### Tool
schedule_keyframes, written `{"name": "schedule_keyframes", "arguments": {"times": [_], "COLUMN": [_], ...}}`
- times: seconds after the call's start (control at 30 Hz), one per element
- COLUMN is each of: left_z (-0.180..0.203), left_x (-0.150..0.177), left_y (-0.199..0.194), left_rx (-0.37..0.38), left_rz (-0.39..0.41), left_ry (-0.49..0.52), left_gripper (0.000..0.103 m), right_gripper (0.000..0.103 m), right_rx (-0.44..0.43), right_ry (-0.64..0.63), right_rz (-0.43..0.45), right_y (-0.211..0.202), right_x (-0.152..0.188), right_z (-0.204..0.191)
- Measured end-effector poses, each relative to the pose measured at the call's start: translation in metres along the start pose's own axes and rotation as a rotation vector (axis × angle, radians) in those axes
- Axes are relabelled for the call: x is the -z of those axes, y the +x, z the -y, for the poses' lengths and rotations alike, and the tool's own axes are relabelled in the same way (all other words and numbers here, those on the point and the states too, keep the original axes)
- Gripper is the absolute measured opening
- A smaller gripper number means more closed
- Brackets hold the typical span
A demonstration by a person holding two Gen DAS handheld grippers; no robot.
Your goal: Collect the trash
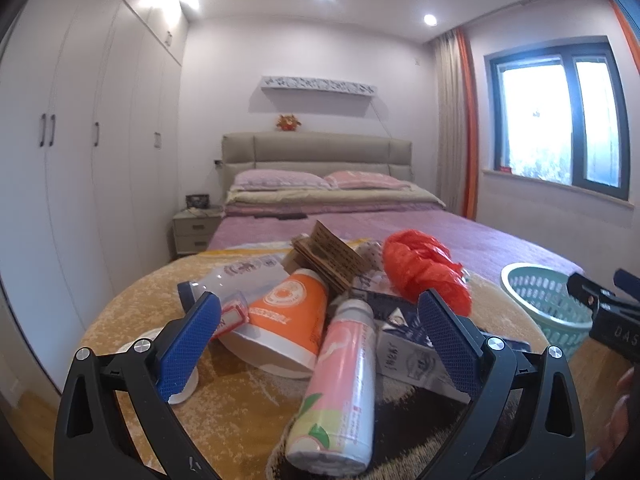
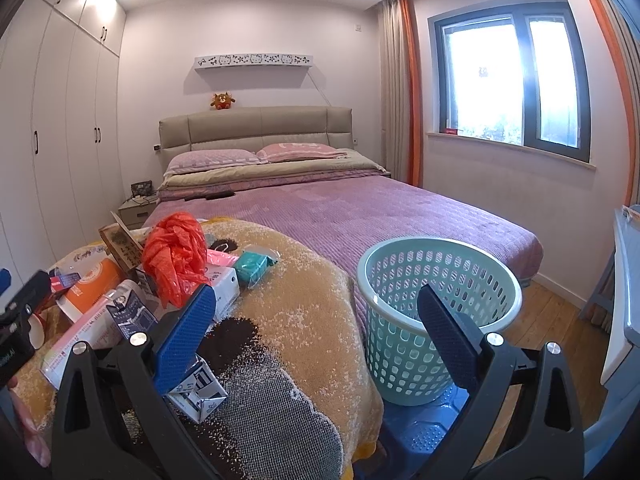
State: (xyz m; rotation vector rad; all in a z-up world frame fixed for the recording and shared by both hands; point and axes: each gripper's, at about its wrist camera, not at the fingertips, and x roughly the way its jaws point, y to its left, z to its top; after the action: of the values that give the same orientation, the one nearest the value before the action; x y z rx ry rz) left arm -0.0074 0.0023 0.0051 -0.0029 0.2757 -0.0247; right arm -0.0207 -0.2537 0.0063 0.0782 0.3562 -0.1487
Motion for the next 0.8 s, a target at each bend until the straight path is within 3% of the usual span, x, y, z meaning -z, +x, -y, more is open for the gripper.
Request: {"name": "schedule_keyframes", "arguments": {"times": [0.17, 0.33, 0.4, 0.5, 0.73, 0.77, 0.8], "left_z": [-0.006, -0.017, -0.018, -0.018, -0.014, -0.014, -0.015], "left_x": [-0.006, -0.01, -0.011, -0.01, -0.01, -0.01, -0.009], "left_y": [-0.007, -0.006, -0.004, -0.002, -0.004, -0.004, -0.002], "left_rx": [0.034, 0.068, 0.055, 0.013, 0.111, 0.126, 0.141], "left_rz": [-0.038, -0.103, -0.126, -0.146, -0.184, -0.194, -0.208], "left_ry": [-0.002, -0.03, -0.027, -0.012, -0.015, -0.022, -0.034], "left_gripper": [0.096, 0.096, 0.095, 0.094, 0.093, 0.093, 0.093], "right_gripper": [0.096, 0.089, 0.083, 0.078, 0.067, 0.064, 0.054], "right_rx": [-0.035, -0.082, -0.047, -0.061, -0.084, -0.09, -0.098], "right_ry": [0.003, -0.01, -0.035, -0.044, -0.082, -0.089, -0.097], "right_rz": [-0.008, -0.037, -0.051, -0.074, -0.075, -0.074, -0.074], "right_y": [-0.004, -0.004, -0.002, 0.001, -0.006, -0.007, -0.007], "right_x": [-0.002, -0.002, -0.002, -0.001, -0.001, -0.001, -0.001], "right_z": [0.0, -0.007, -0.013, -0.016, -0.019, -0.021, -0.022]}}
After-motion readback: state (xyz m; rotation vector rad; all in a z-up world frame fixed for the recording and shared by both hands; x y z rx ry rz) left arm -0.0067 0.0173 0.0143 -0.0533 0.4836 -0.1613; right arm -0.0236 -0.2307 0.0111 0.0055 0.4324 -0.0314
